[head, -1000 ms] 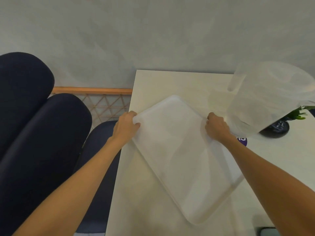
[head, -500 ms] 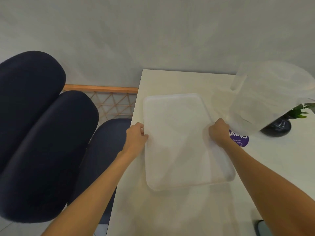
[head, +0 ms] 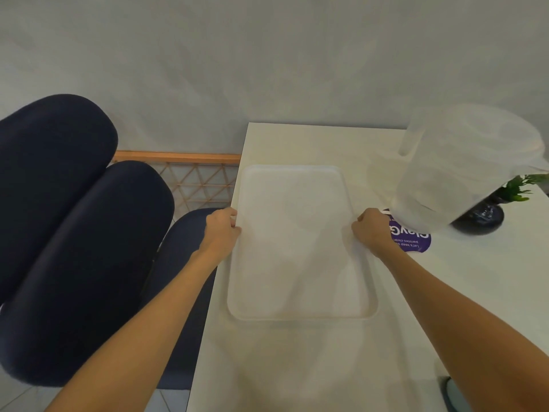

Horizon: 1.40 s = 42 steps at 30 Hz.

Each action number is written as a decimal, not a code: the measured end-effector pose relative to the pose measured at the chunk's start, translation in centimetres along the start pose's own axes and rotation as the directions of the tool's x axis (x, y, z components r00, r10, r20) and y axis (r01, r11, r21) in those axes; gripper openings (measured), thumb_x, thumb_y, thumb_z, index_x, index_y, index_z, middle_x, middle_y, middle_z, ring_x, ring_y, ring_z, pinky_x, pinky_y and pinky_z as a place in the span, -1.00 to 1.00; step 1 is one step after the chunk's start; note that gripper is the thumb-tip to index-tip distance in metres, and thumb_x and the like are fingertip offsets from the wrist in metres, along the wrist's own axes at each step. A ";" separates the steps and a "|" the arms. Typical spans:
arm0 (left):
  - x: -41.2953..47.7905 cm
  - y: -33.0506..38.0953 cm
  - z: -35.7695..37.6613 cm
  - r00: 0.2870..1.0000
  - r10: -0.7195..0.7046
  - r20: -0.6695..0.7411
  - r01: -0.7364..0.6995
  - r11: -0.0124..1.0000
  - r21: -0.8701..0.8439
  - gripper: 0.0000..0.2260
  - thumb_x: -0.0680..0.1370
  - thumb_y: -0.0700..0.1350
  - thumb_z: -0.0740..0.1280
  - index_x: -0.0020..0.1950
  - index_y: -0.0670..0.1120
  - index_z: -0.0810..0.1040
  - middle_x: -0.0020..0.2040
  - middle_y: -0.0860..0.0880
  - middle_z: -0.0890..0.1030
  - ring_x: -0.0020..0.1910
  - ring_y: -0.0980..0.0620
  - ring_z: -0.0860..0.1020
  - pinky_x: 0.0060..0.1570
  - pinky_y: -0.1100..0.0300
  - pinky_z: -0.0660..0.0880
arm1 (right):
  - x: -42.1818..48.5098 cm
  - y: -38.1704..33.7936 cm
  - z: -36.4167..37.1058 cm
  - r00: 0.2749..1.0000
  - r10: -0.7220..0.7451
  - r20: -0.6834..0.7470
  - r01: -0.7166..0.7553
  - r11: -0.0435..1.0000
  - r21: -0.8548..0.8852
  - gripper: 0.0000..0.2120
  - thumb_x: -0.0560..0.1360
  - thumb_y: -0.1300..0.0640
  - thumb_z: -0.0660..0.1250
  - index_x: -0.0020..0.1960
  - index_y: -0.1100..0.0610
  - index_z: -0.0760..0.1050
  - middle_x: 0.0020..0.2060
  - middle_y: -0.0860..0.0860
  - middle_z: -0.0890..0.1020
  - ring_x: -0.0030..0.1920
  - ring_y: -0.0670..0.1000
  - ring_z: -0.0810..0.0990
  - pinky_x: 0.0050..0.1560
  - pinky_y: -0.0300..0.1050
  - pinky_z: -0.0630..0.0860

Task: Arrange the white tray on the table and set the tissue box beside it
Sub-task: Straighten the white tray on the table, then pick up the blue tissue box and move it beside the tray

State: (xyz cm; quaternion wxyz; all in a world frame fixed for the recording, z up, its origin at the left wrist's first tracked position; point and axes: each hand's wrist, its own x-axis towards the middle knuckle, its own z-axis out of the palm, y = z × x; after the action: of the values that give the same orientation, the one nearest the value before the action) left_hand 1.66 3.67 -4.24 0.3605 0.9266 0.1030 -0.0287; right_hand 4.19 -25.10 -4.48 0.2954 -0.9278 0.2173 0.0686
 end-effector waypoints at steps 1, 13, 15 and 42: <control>-0.1 0.0 -0.1 1.000 0.002 -0.005 -0.002 1.000 0.014 -0.76 0.51 -0.35 0.31 0.18 -0.27 0.53 -0.09 -0.13 0.52 -0.10 -0.02 0.47 -0.07 0.20 0.37 | -0.1 0.0 0.0 1.000 -0.009 0.003 0.009 1.000 -0.004 -0.95 0.44 0.34 0.23 -0.13 0.31 0.46 -0.21 0.18 0.50 -0.23 0.18 0.45 -0.38 -0.19 0.34; -0.9 -0.5 -0.7 0.999 0.020 0.026 -0.022 0.996 0.088 -0.91 0.51 -0.35 0.32 -0.05 -0.23 0.59 -0.14 -0.17 0.51 -0.14 -0.06 0.46 -0.10 0.17 0.38 | -1.8 0.0 -0.2 0.997 -0.043 0.056 0.048 0.995 -0.084 -0.83 0.51 0.29 0.22 0.05 0.36 0.44 -0.13 0.18 0.44 -0.16 0.16 0.40 -0.21 -0.10 0.35; -1.0 -0.5 -0.8 0.999 0.033 0.036 -0.037 0.995 0.097 -0.81 0.50 -0.36 0.31 -0.18 -0.08 0.52 -0.14 -0.15 0.51 -0.14 -0.06 0.46 -0.12 0.15 0.39 | -2.0 0.0 -0.4 0.996 -0.049 0.078 0.057 0.993 -0.099 -0.93 0.50 0.30 0.21 -0.06 0.32 0.41 -0.15 0.19 0.45 -0.19 0.17 0.41 -0.32 -0.14 0.34; -16.9 16.8 6.6 0.902 0.419 0.106 -0.373 0.879 -0.296 -0.63 0.55 -0.16 0.29 0.36 -0.07 0.42 0.22 -0.06 0.52 -0.03 0.05 0.54 -0.10 0.30 0.40 | -14.5 8.2 -19.6 0.935 -0.348 -0.075 0.331 0.928 -0.173 -0.79 0.52 0.14 0.28 0.08 0.20 0.58 0.02 0.10 0.61 -0.06 0.03 0.49 -0.18 -0.21 0.39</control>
State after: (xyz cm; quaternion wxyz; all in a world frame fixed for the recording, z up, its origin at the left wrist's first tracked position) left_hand -11.17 -15.71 4.19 0.4879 0.8649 -0.1168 -0.0174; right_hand -12.42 -37.14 10.97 0.2167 -0.9741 0.0624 -0.0152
